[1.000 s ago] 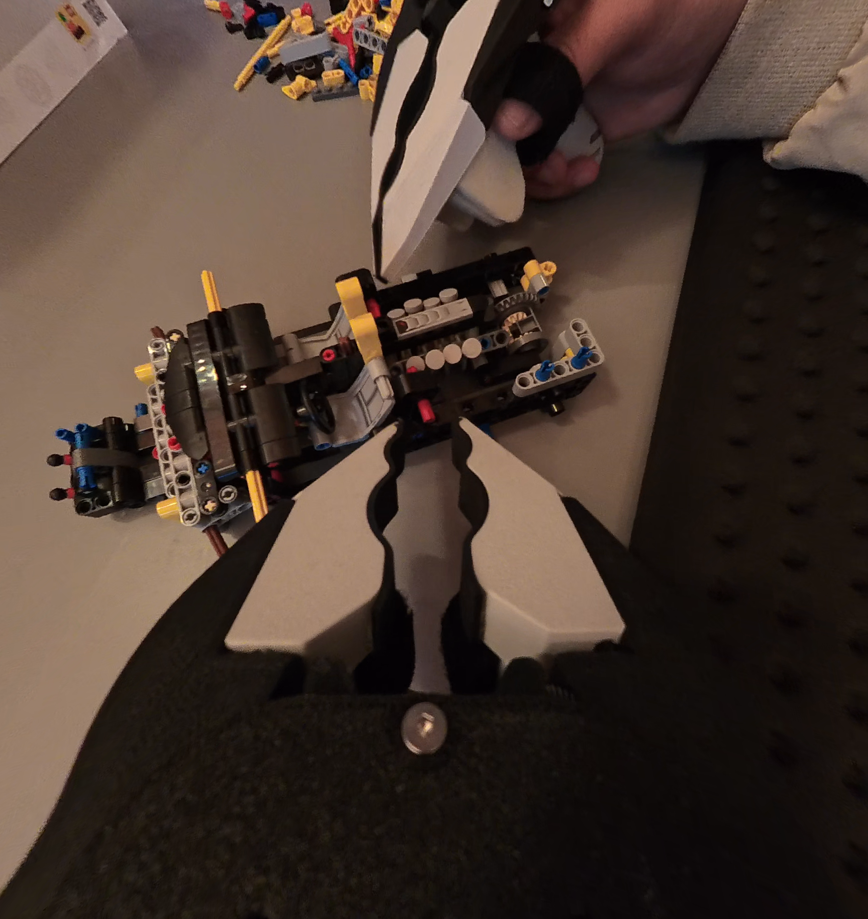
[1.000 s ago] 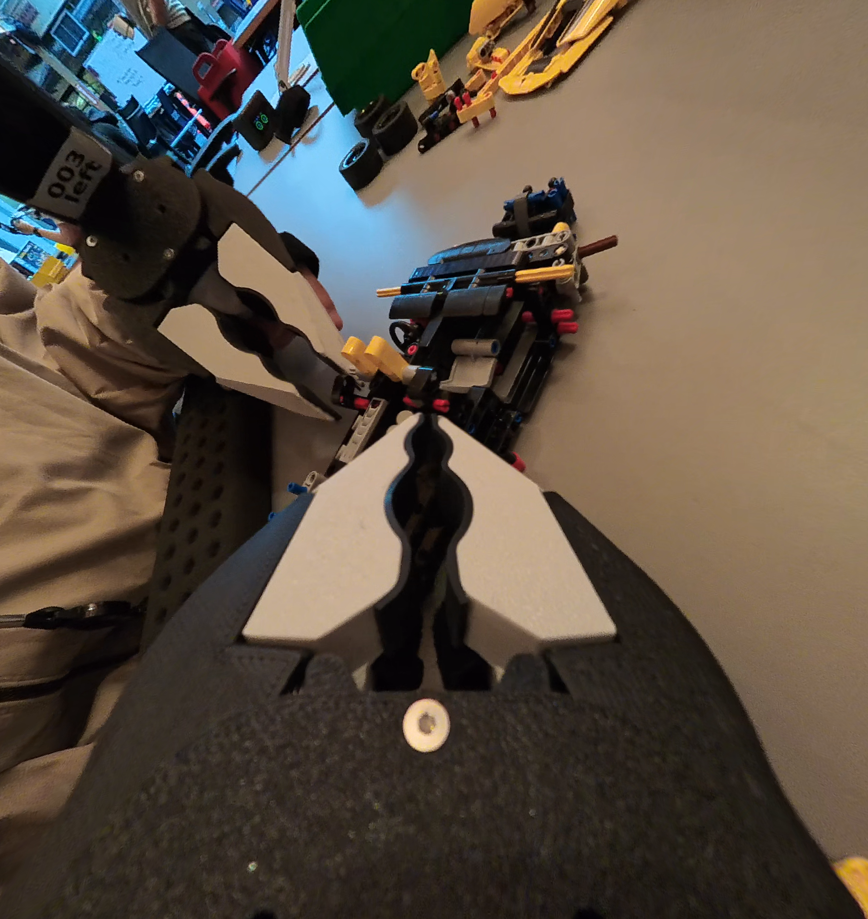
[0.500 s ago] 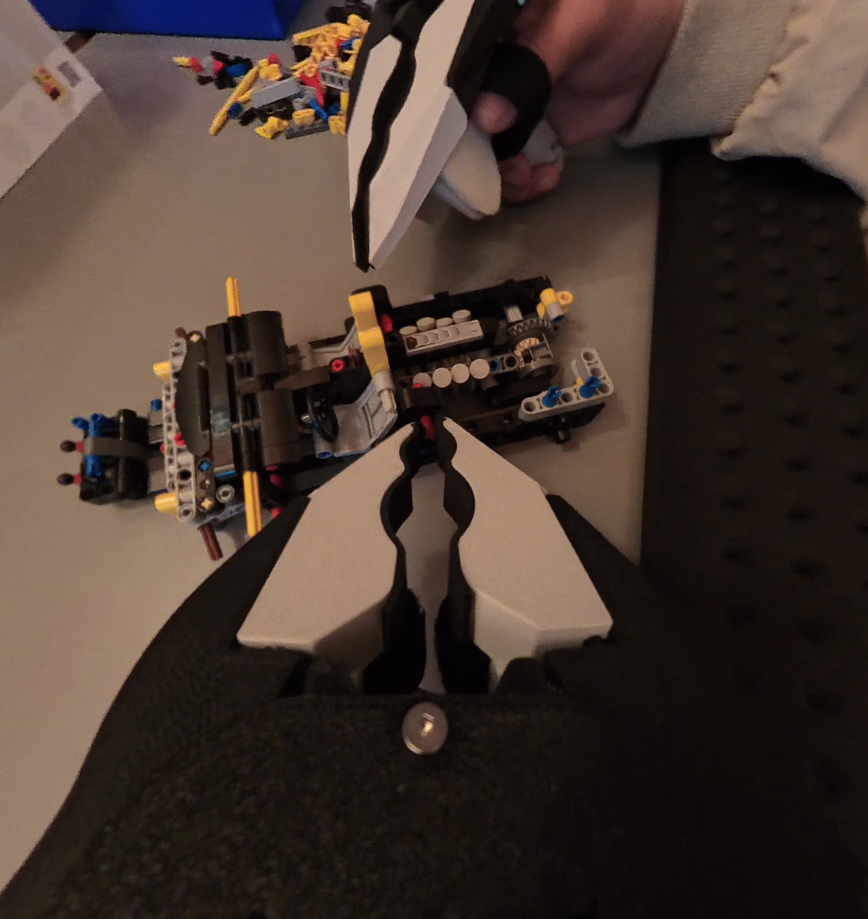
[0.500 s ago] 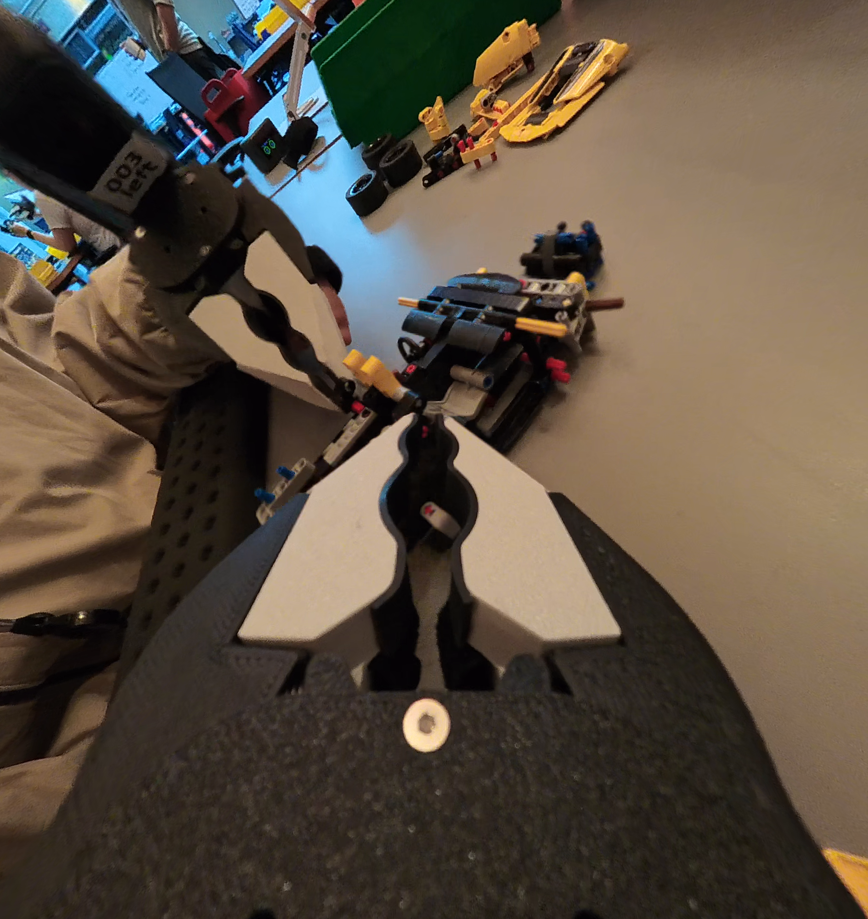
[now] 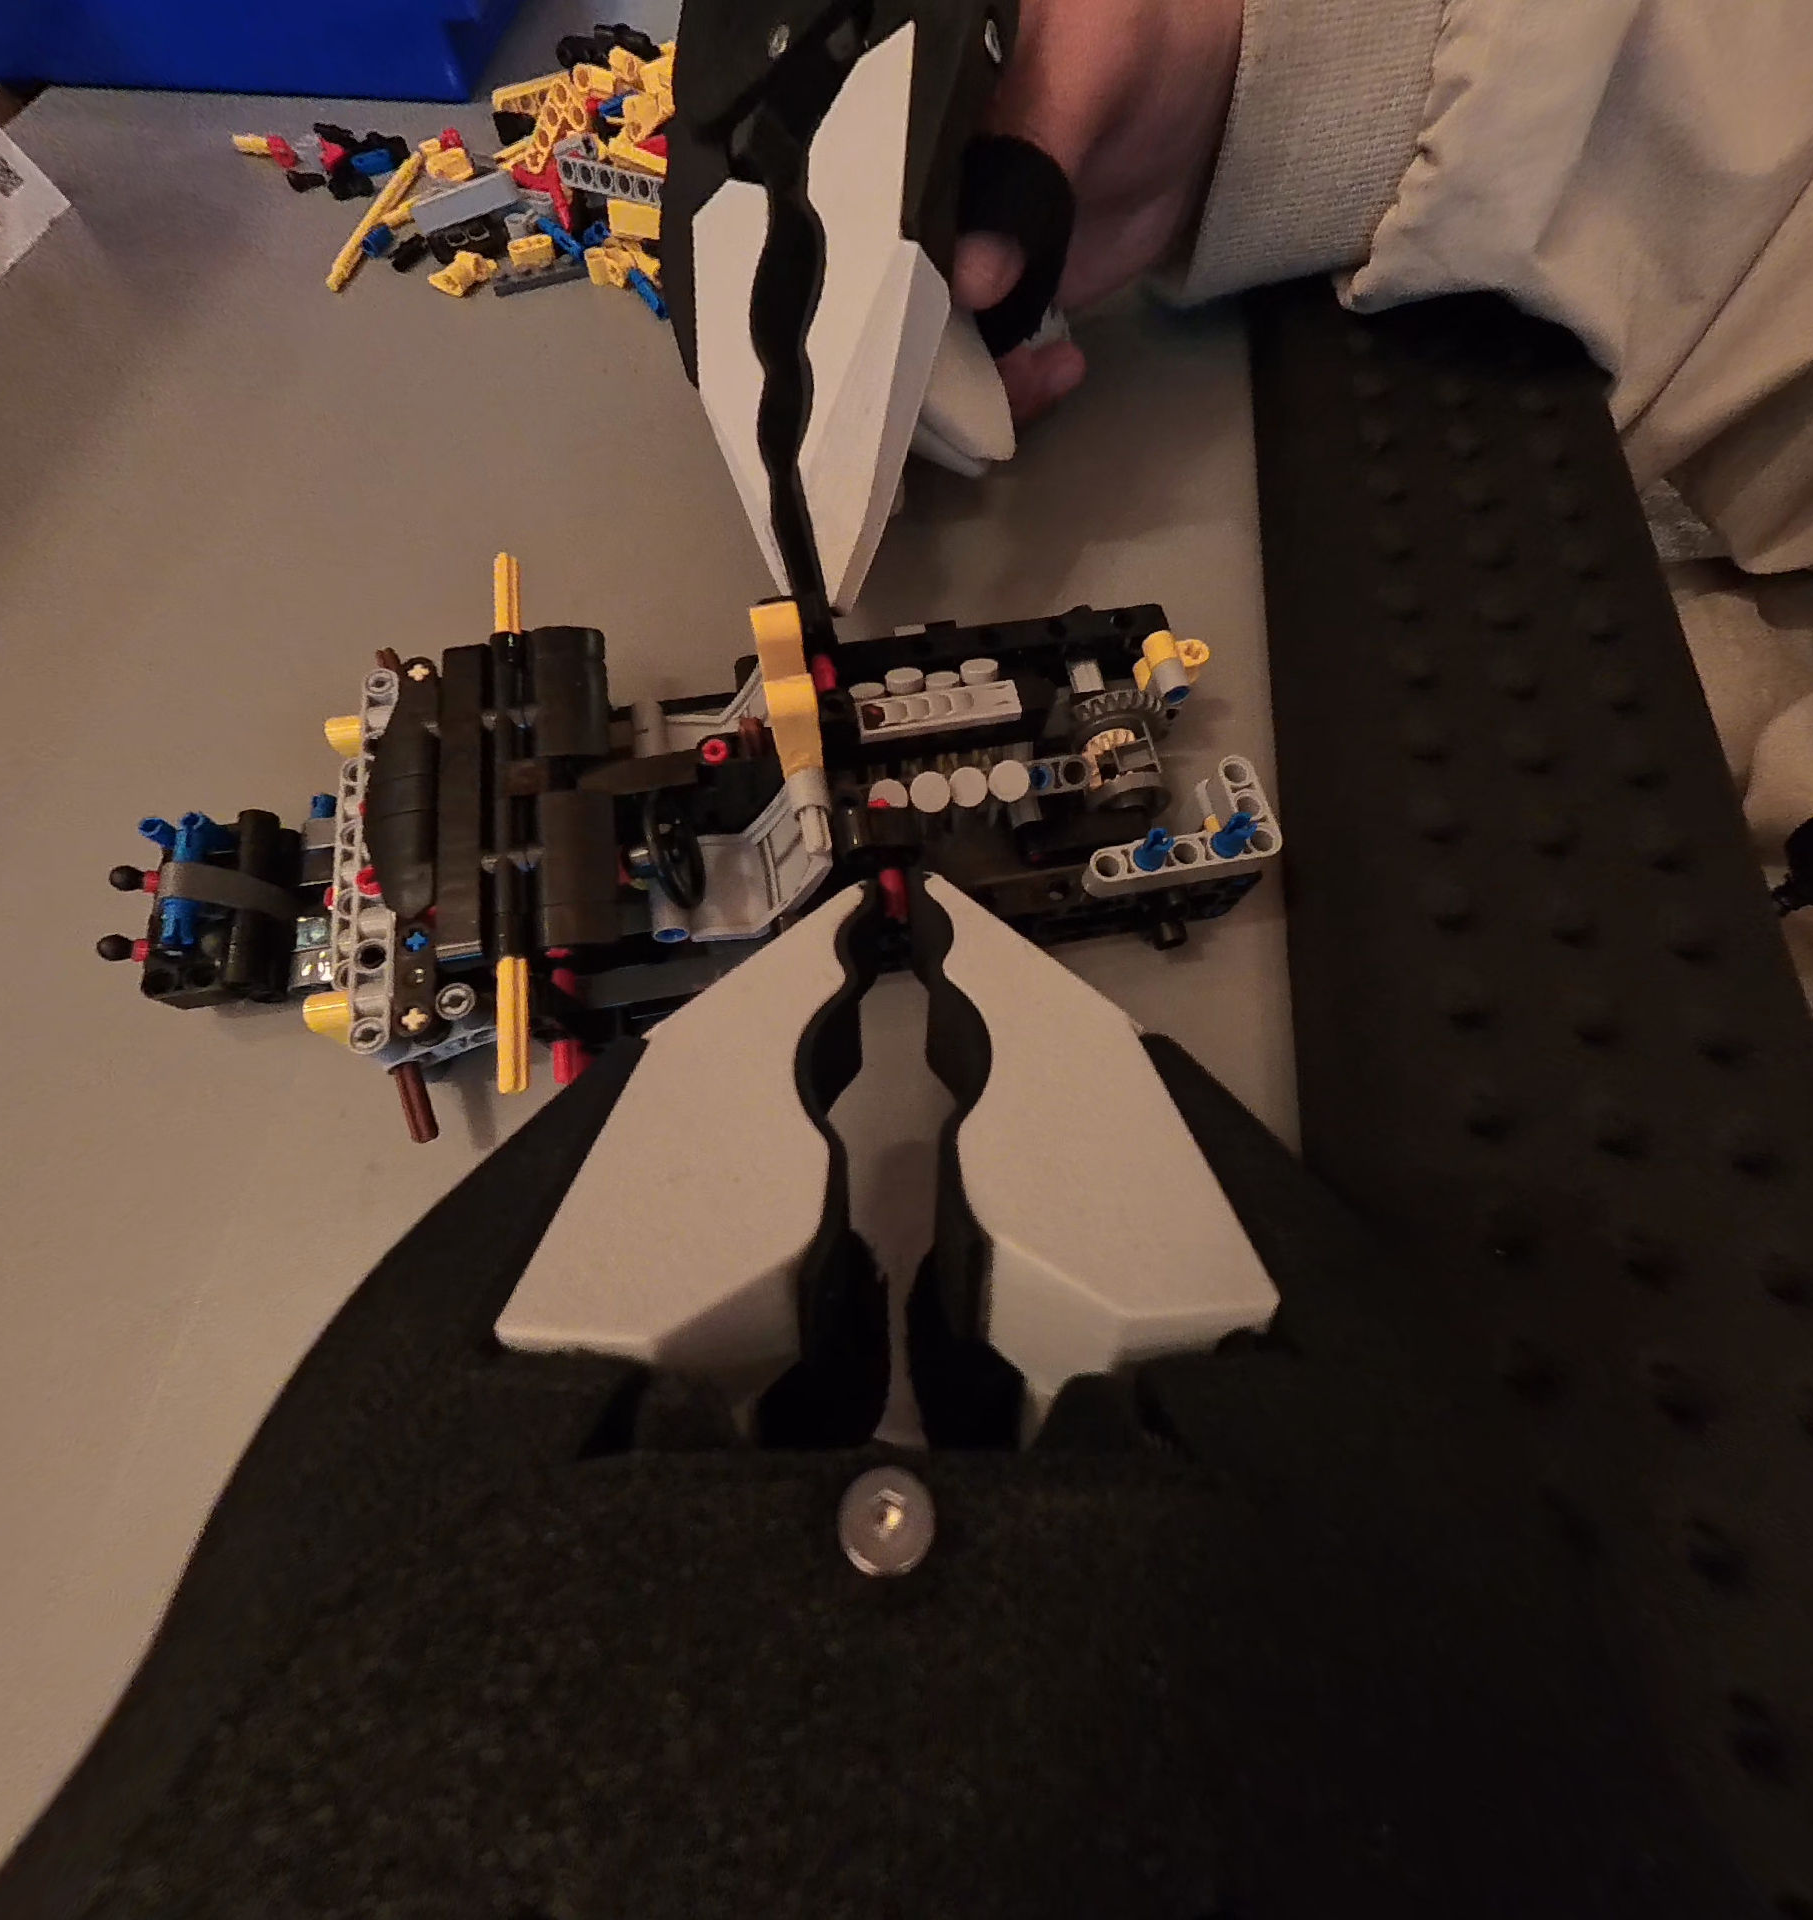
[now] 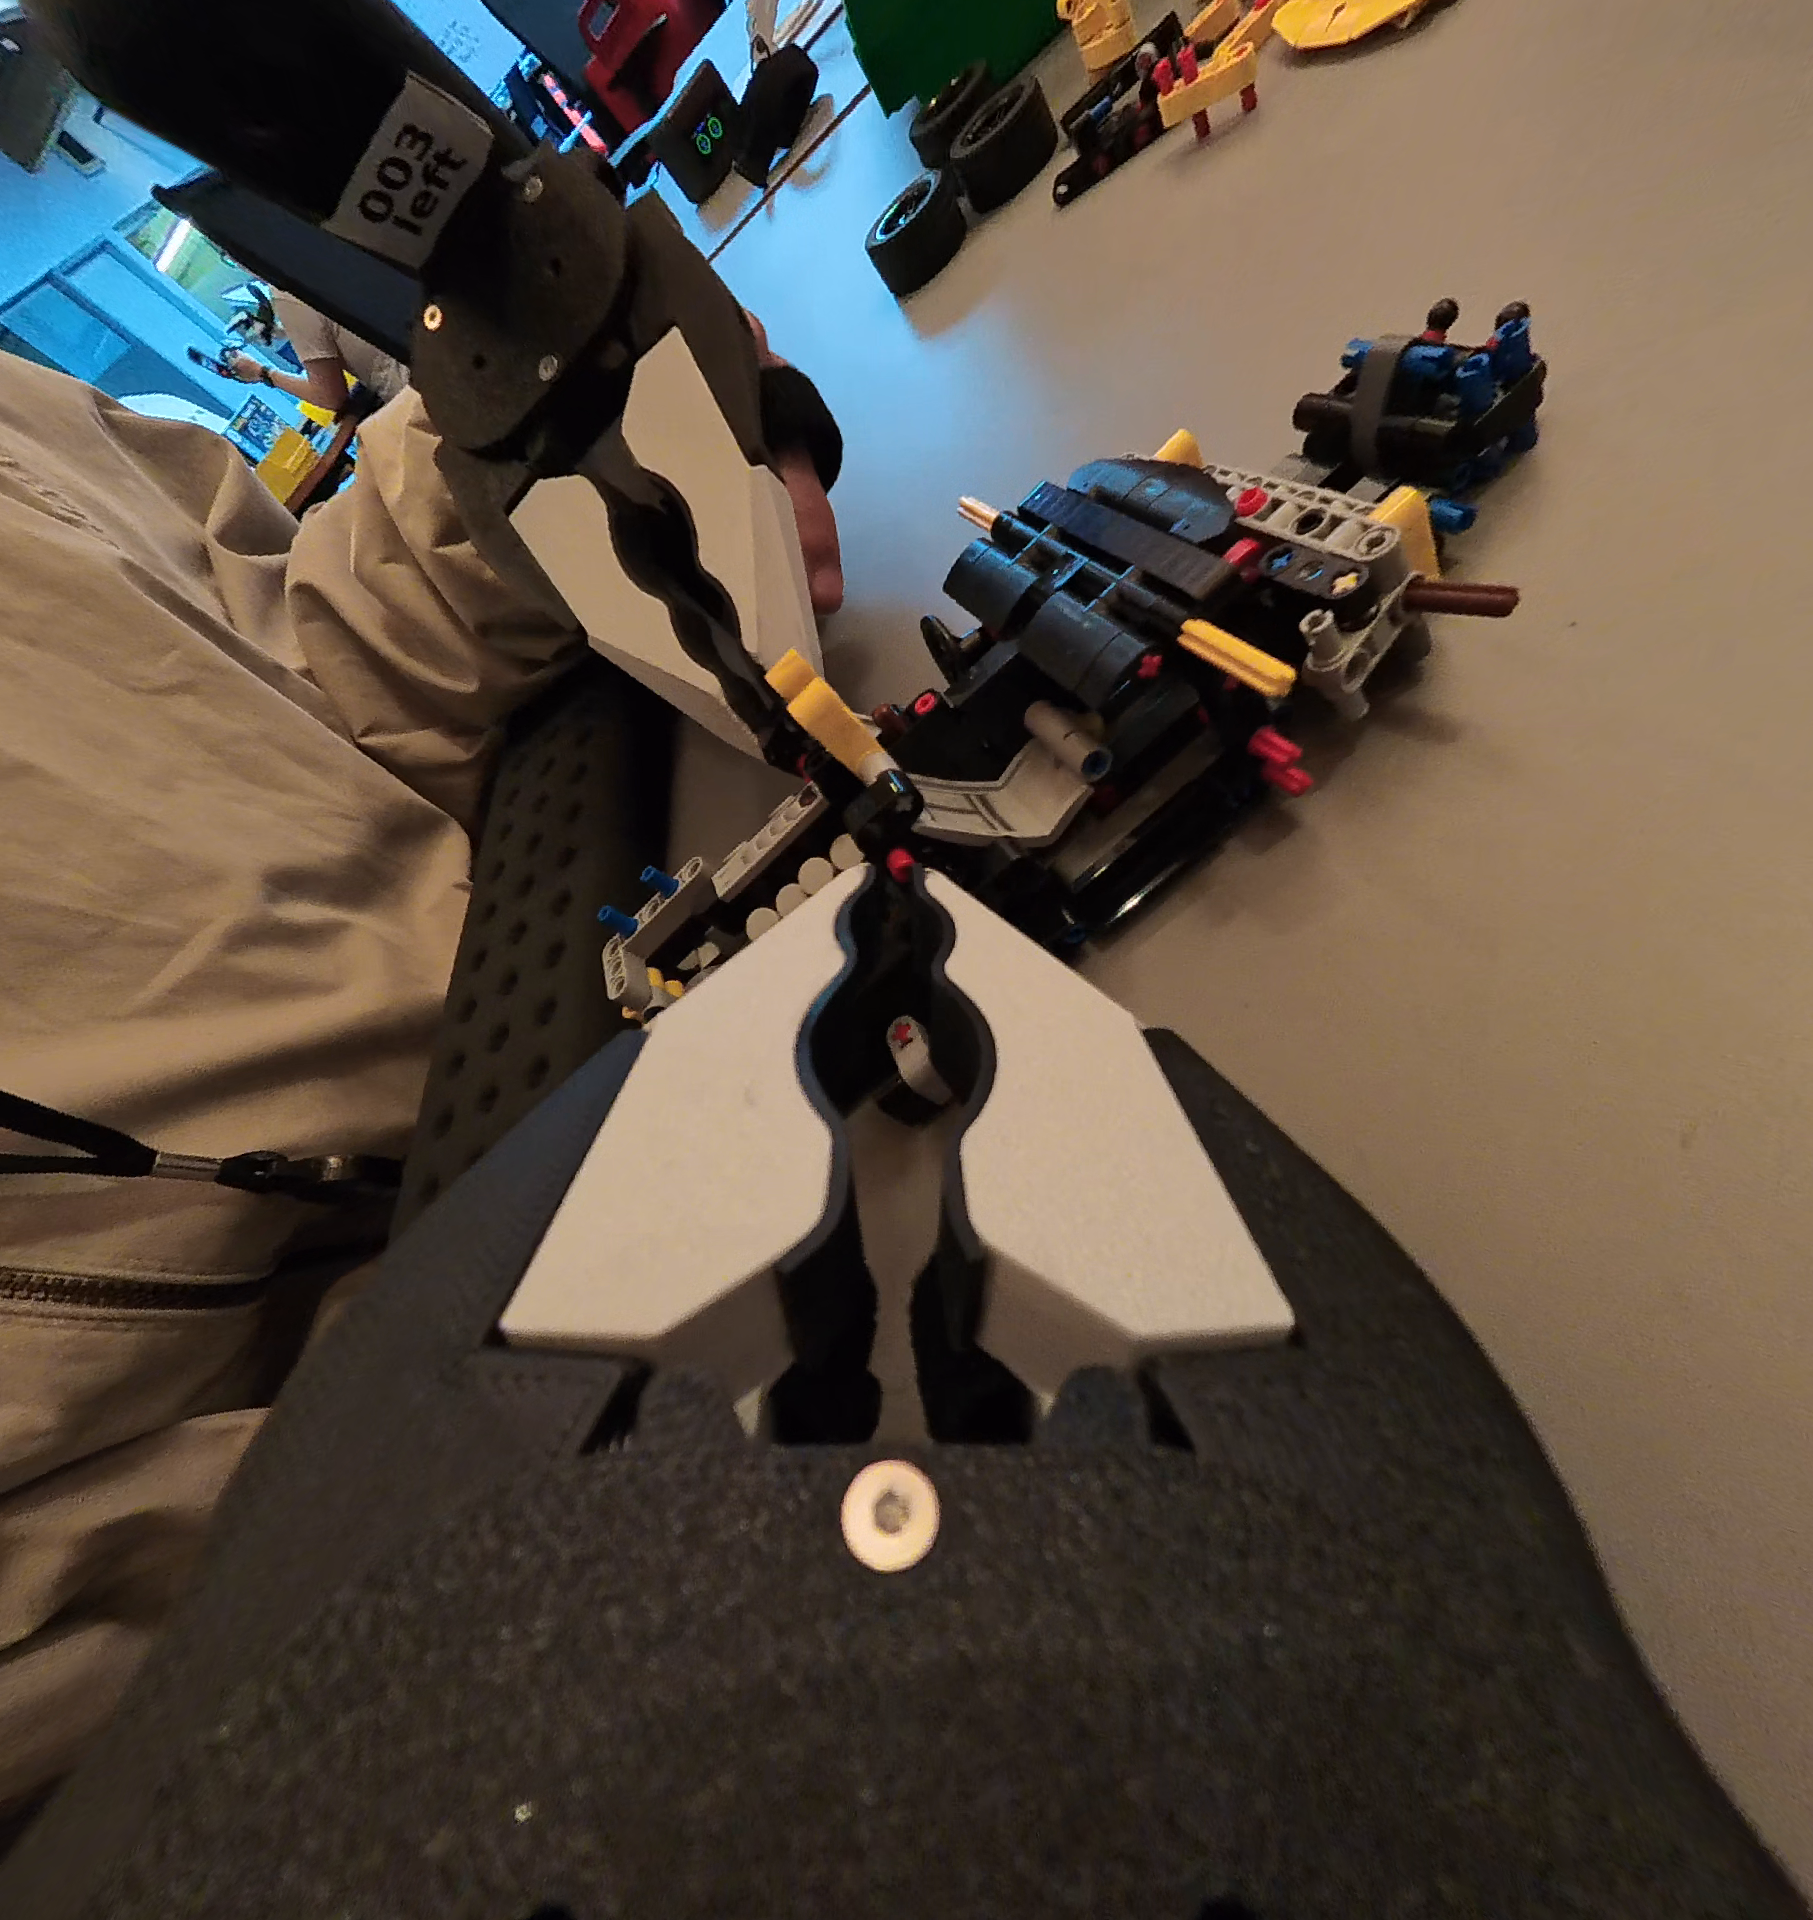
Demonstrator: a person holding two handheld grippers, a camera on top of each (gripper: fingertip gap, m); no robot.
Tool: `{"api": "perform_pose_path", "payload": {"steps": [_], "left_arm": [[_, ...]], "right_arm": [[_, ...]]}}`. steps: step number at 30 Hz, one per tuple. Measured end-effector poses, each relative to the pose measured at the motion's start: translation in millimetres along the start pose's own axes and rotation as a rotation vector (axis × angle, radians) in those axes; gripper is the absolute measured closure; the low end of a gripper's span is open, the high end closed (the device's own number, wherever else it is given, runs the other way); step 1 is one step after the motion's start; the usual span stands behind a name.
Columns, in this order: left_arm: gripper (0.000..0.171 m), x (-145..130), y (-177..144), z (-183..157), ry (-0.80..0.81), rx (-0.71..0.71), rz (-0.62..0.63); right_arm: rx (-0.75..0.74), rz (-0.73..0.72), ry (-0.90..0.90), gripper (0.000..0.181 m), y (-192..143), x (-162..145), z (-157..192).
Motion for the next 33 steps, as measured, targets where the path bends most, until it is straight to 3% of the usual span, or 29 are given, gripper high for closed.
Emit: {"api": "perform_pose_path", "payload": {"steps": [7, 11, 15, 23, 25, 26, 33], "left_arm": [[0.167, -1, 0, 0, -0.027, 0.002, -0.008], [0.167, -1, 0, 0, -0.041, 0.013, -0.024], [0.167, -1, 1, 0, -0.038, 0.015, -0.023], [0.167, 0, 3, 1, -0.014, 0.042, -0.012], [0.167, 0, 3, 0, -0.007, 0.04, -0.009], [0.167, 0, 3, 0, -0.007, 0.035, -0.012], [0.167, 0, 2, 0, -0.04, 0.031, -0.022]], "right_arm": [[-0.104, -0.049, -0.091, 0.172, 1, -3, 8], [-0.341, -0.136, -0.162, 0.168, 5, -7, 21], [-0.521, -0.266, -0.098, 0.171, 12, -10, 25], [-0.591, -0.315, 0.0, 0.17, 17, -1, 23], [-0.593, -0.299, -0.014, 0.171, 17, 0, 22], [-0.634, -0.285, -0.017, 0.181, 14, -1, 20], [-0.62, -0.289, -0.045, 0.181, 15, -1, 20]]}}
Point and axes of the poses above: each gripper's, where its closed fingertips meet, y out along the fingers, x out of its top, z = x × y across the jaws, the point moved 6 cm from there along -y, back along the fingers, and after that the axes turned 15 degrees about y, right-handed, at the moved point
